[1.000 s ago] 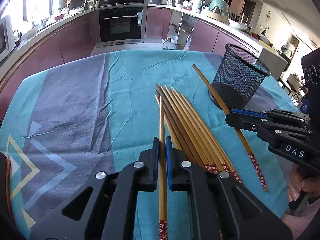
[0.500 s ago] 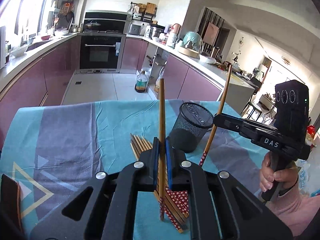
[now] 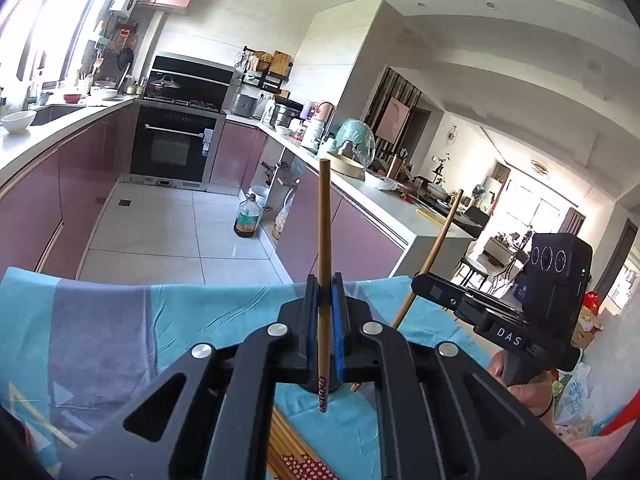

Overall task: Organize utensils
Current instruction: 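Lift the chopstick upright with the right gripper over the mesh cup, then lower the chopstick into the mesh cup and open the right gripper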

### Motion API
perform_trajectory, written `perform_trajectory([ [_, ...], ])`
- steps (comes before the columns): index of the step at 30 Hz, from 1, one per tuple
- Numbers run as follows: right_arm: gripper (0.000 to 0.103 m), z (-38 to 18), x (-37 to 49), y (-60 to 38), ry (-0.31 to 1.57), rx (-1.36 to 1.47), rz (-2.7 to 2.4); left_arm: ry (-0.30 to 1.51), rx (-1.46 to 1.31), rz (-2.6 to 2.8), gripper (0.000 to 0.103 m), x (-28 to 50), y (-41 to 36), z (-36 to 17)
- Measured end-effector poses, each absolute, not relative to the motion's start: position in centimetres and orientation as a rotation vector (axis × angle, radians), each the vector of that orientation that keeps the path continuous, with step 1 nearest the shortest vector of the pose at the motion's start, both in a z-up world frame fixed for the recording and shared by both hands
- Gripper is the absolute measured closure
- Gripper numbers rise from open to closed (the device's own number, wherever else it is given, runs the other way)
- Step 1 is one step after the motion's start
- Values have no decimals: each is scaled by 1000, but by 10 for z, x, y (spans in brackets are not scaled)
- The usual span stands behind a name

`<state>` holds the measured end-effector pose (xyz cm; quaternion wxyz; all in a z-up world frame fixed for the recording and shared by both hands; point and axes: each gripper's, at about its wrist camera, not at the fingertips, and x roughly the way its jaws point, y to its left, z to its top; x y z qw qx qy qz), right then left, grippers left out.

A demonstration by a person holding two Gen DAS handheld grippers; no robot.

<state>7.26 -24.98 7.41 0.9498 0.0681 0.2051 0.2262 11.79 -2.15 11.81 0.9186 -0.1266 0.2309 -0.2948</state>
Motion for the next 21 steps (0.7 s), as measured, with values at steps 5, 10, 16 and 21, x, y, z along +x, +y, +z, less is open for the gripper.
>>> perform_trajectory([
  [5,98,78,89,-262,391,118,408,454,-261,-623,96,140,-49,140],
  [10,98,76,105,-272,383,117,374,452,-253,-629,96,162,-75,146],
  [16,98,55,130,-268,459,97,367,531,-167,-608,96,182,-113,122],
  [21,98,29,146,-263,576,89,376,636,-104,-629,96,202,-134,87],
])
